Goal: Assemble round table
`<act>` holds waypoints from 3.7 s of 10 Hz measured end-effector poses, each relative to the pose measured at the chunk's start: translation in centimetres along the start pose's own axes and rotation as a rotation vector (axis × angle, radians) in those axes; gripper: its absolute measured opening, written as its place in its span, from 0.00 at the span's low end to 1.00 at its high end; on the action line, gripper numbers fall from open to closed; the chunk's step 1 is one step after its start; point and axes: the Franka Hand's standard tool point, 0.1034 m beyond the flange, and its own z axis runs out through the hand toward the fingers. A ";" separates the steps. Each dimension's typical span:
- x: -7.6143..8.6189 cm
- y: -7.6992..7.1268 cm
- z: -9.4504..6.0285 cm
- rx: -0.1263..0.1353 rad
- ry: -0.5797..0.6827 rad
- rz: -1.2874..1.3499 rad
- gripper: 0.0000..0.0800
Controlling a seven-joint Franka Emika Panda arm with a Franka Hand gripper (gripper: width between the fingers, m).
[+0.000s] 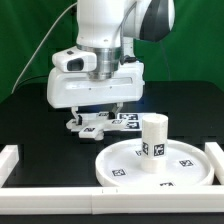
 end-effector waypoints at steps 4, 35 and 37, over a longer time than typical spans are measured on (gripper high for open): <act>0.2 0.2 -0.1 -0.007 0.009 0.001 0.48; 1.7 5.6 -3.9 0.646 -0.036 0.208 0.81; 1.6 5.6 -3.9 0.646 -0.036 0.211 0.81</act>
Offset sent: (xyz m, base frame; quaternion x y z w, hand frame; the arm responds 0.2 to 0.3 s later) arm 0.0000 0.0000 0.0000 0.0000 0.0000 0.0000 1.0000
